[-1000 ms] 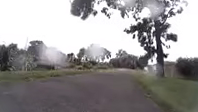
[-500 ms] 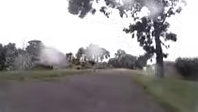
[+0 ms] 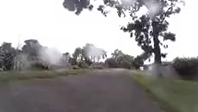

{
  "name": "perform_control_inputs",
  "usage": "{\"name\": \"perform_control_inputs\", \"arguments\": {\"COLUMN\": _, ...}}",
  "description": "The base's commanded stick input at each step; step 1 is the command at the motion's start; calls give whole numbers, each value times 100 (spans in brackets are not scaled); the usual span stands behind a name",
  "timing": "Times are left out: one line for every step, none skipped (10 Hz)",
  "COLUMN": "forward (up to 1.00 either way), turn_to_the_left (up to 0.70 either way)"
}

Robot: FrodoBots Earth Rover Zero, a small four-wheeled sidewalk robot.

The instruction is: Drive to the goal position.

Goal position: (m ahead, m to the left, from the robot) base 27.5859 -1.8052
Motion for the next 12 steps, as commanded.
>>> {"name": "perform_control_inputs", "arguments": {"forward": 70, "turn_to_the_left": -35}}
{"name": "perform_control_inputs", "arguments": {"forward": 70, "turn_to_the_left": -35}}
{"name": "perform_control_inputs", "arguments": {"forward": 70, "turn_to_the_left": -12}}
{"name": "perform_control_inputs", "arguments": {"forward": 70, "turn_to_the_left": 0}}
{"name": "perform_control_inputs", "arguments": {"forward": 70, "turn_to_the_left": 0}}
{"name": "perform_control_inputs", "arguments": {"forward": 70, "turn_to_the_left": 0}}
{"name": "perform_control_inputs", "arguments": {"forward": 70, "turn_to_the_left": 0}}
{"name": "perform_control_inputs", "arguments": {"forward": 70, "turn_to_the_left": 0}}
{"name": "perform_control_inputs", "arguments": {"forward": 70, "turn_to_the_left": 0}}
{"name": "perform_control_inputs", "arguments": {"forward": 70, "turn_to_the_left": 0}}
{"name": "perform_control_inputs", "arguments": {"forward": 70, "turn_to_the_left": 0}}
{"name": "perform_control_inputs", "arguments": {"forward": 70, "turn_to_the_left": 0}}
